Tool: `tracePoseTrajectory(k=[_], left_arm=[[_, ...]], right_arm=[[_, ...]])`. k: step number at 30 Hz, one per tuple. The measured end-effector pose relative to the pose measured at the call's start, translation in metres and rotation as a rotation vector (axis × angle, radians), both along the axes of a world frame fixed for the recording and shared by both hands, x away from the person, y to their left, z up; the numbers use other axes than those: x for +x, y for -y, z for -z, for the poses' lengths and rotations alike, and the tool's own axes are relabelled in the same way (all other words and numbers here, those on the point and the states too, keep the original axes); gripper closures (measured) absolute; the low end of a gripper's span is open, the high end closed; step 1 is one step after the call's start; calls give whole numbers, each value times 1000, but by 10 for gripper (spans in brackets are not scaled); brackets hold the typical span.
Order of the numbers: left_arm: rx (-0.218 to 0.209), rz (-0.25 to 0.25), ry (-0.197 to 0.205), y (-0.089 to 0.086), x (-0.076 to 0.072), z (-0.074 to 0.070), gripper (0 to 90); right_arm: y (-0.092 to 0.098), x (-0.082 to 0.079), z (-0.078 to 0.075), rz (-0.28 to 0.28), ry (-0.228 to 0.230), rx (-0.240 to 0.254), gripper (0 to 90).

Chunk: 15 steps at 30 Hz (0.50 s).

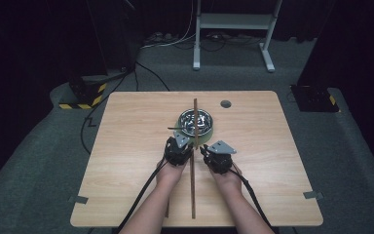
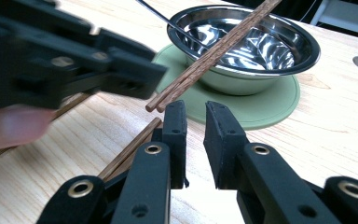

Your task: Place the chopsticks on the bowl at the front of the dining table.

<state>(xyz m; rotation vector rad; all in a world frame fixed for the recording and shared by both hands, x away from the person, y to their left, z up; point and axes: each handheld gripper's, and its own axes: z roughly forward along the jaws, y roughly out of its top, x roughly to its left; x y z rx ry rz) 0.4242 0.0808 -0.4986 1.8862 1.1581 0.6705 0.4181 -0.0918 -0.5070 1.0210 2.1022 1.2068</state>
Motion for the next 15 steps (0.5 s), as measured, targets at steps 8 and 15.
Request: tracePoseTrajectory(k=[8, 15], left_arm=[[37, 36, 29, 4, -29, 2, 727], [29, 47, 37, 8, -33, 2, 748]], right_arm=[[2, 0, -1, 10, -5, 11, 782], [3, 0, -1, 10, -9, 11, 781]])
